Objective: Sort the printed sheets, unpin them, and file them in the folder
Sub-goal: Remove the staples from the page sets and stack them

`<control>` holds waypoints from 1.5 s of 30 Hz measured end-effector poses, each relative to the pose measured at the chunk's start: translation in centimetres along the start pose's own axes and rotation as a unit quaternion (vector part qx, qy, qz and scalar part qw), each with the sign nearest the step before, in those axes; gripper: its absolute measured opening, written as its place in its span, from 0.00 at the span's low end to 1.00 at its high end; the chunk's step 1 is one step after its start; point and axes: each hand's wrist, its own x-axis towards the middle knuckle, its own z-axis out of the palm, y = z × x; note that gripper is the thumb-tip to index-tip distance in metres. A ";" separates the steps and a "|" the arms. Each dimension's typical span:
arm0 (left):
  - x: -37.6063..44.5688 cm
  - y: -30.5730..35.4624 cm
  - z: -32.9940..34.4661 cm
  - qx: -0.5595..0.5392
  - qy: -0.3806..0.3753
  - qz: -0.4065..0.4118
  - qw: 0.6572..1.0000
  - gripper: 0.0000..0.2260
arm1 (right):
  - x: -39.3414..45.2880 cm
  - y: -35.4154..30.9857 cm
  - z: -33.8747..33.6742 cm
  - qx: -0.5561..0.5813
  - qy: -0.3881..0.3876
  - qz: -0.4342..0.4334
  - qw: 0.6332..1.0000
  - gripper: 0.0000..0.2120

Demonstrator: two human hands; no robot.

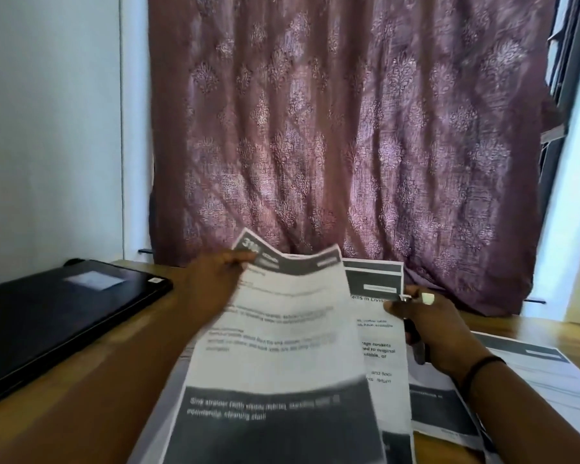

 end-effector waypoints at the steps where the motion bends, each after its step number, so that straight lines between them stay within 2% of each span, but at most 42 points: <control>1: -0.5 -0.1 0.8 0.030 -0.011 0.011 0.999 0.15 | 0.1 0.0 0.2 0.018 -0.007 0.004 1.000 0.08; 3: -1.4 -0.7 1.7 0.081 -0.013 0.029 0.996 0.14 | 0.1 0.0 0.6 0.054 -0.015 0.004 0.998 0.10; 5: -1.6 -1.6 2.1 0.054 0.017 0.032 0.998 0.14 | 0.3 0.2 0.6 0.092 -0.022 0.004 0.995 0.11; 7: -1.8 -1.6 2.7 0.006 0.035 0.019 0.999 0.19 | 0.3 0.2 0.6 0.124 -0.027 0.005 0.992 0.12; 9: -1.7 -1.4 3.6 -0.063 0.062 -0.038 0.995 0.23 | 0.0 0.0 0.8 0.138 -0.024 -0.010 0.990 0.13; 11: -1.4 -1.0 3.8 -0.152 0.082 -0.141 0.975 0.23 | -0.6 -0.5 1.5 0.140 -0.036 -0.022 0.989 0.21; 12: -1.3 -0.8 3.7 -0.195 0.063 -0.191 0.960 0.19 | -0.8 -0.6 1.8 0.138 -0.047 -0.024 0.989 0.27; 13: -1.3 -0.9 3.5 -0.229 0.010 -0.233 0.945 0.13 | -1.0 -0.6 2.1 0.133 -0.055 -0.025 0.989 0.29; 15: -1.7 -1.0 3.0 -0.239 -0.093 -0.292 0.921 0.12 | -1.2 -0.7 2.6 0.129 -0.056 -0.021 0.990 0.22; 17: -1.6 -1.2 2.9 -0.245 -0.095 -0.290 0.920 0.15 | -1.1 -0.5 2.9 0.119 -0.043 -0.004 0.992 0.15; 21: -0.8 -0.4 2.7 -0.266 0.003 -0.256 0.929 0.15 | -1.8 -1.1 3.1 0.083 -0.037 0.008 0.996 0.27; 23: -0.5 0.3 2.4 -0.274 0.058 -0.228 0.933 0.14 | -2.2 -1.6 2.9 0.002 -0.044 -0.050 0.998 0.27; 25: -0.7 1.7 2.3 -0.278 0.101 -0.183 0.937 0.11 | -3.0 -2.3 3.2 -0.110 -0.022 -0.154 0.982 0.16; 27: -1.1 3.9 2.3 -0.290 0.119 -0.124 0.941 0.07 | -3.7 -3.3 3.5 -0.156 0.021 -0.256 0.954 0.06; 30: -2.5 7.9 1.9 -0.315 0.100 -0.017 0.944 0.04 | -4.6 -4.7 3.6 -0.109 0.076 -0.342 0.930 0.06; 34: -4.1 10.8 1.6 -0.292 0.060 0.081 0.951 0.12 | -5.1 -5.5 4.1 0.034 0.142 -0.349 0.926 0.05; 36: -4.5 11.0 1.8 -0.271 0.042 0.080 0.958 0.11 | -5.0 -5.4 4.5 0.103 0.159 -0.327 0.926 0.04; 38: -4.6 10.6 2.1 -0.238 0.025 0.046 0.970 0.09 | -5.2 -5.3 4.8 0.119 0.139 -0.309 0.933 0.04; 42: -3.9 8.4 2.4 -0.178 -0.056 -0.078 0.979 0.06 | -5.9 -5.1 5.1 0.046 0.037 -0.262 0.963 0.07; 45: -3.3 6.9 2.4 -0.157 -0.076 -0.132 0.976 0.09 | -5.9 -4.9 4.8 -0.009 -0.002 -0.228 0.974 0.05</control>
